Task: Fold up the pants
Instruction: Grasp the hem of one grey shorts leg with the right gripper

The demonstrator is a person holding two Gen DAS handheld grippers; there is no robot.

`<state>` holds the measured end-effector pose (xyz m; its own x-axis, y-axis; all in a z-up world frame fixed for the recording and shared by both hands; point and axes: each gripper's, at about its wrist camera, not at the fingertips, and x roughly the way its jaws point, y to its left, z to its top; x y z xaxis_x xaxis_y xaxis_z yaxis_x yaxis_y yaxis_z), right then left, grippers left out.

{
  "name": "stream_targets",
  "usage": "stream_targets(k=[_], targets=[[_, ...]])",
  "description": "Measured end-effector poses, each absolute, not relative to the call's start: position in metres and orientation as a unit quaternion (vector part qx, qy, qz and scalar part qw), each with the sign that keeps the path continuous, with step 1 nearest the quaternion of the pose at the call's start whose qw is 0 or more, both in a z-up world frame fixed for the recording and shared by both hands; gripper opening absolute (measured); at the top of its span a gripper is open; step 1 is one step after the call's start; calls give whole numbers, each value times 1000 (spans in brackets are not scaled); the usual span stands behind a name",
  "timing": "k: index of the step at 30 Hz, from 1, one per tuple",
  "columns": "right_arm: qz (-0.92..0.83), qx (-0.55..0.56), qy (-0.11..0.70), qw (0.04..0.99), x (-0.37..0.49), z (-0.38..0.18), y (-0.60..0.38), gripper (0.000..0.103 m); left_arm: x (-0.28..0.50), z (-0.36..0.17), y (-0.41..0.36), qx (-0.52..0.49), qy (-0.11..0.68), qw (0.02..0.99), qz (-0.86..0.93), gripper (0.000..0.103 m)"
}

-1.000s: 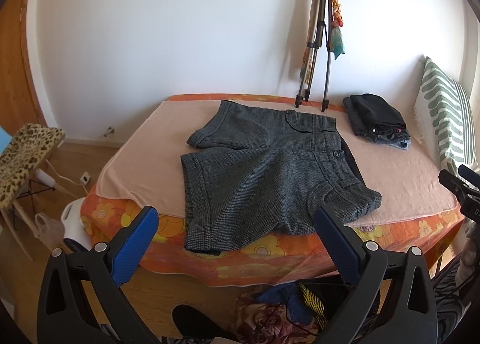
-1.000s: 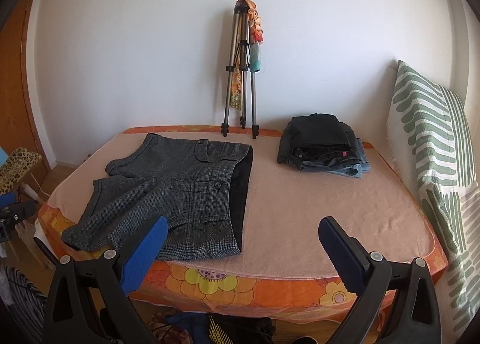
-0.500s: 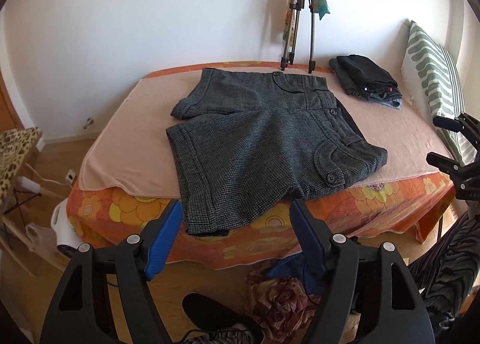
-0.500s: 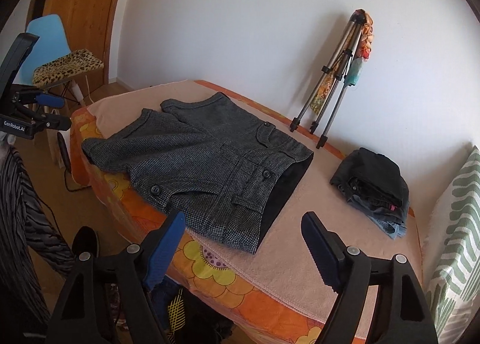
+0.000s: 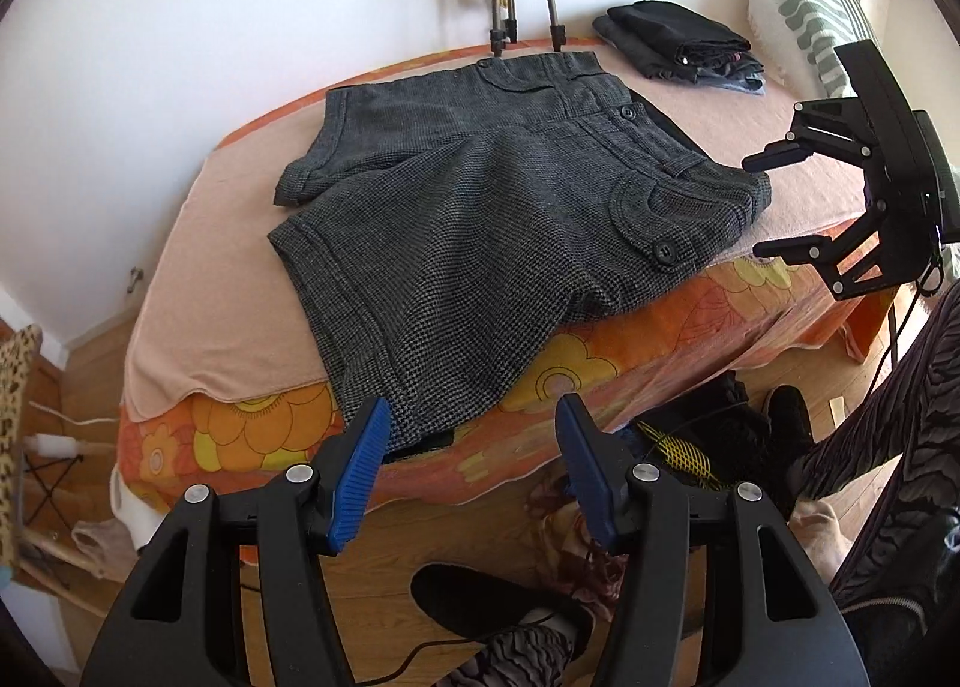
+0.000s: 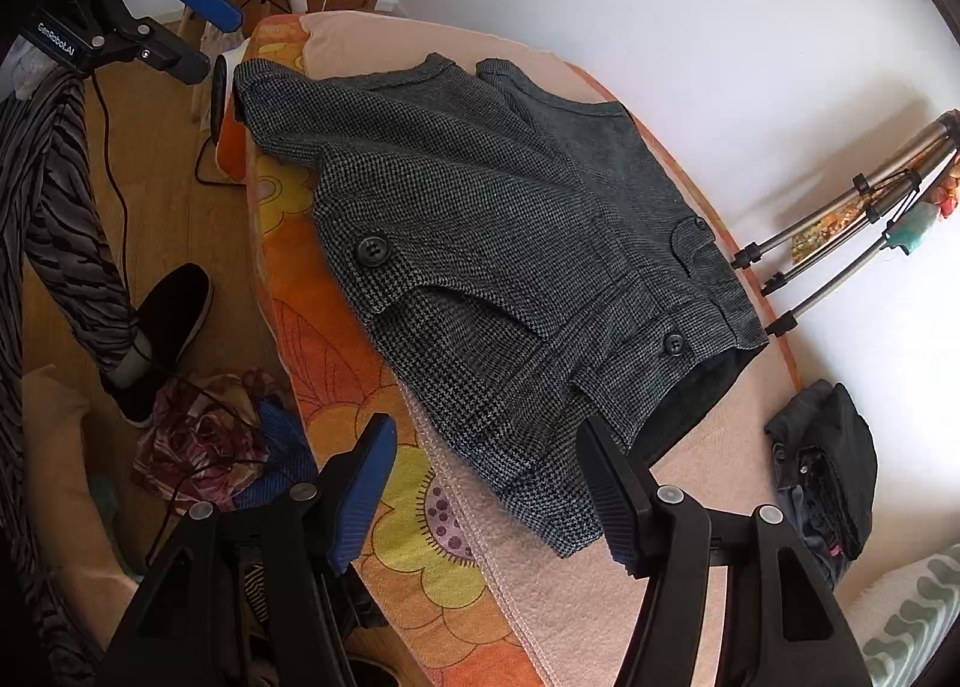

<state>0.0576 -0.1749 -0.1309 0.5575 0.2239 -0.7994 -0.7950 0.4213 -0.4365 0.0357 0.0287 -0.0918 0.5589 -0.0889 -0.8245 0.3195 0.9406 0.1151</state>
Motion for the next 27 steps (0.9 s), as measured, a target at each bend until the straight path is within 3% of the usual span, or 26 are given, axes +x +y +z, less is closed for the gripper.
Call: stream_targets(k=[9, 10, 11, 12, 17, 27], targets=[[339, -470, 344, 739, 71, -161, -164, 63, 55, -104, 36, 150, 470, 859, -138, 57], [340, -469, 348, 737, 74, -161, -164, 58, 55, -105, 37, 152, 471, 857, -142, 57], [337, -471, 351, 736, 75, -161, -164, 45, 56, -106, 38, 155, 473, 855, -145, 57], [338, -469, 358, 733, 78, -161, -164, 39, 56, -106, 39, 157, 473, 854, -149, 57], [353, -433, 379, 738, 93, -145, -167, 23, 56, -112, 41, 183, 474, 847, -156, 57], [323, -402, 362, 777, 126, -95, -168, 13, 62, -131, 24, 240, 469, 831, -180, 59]])
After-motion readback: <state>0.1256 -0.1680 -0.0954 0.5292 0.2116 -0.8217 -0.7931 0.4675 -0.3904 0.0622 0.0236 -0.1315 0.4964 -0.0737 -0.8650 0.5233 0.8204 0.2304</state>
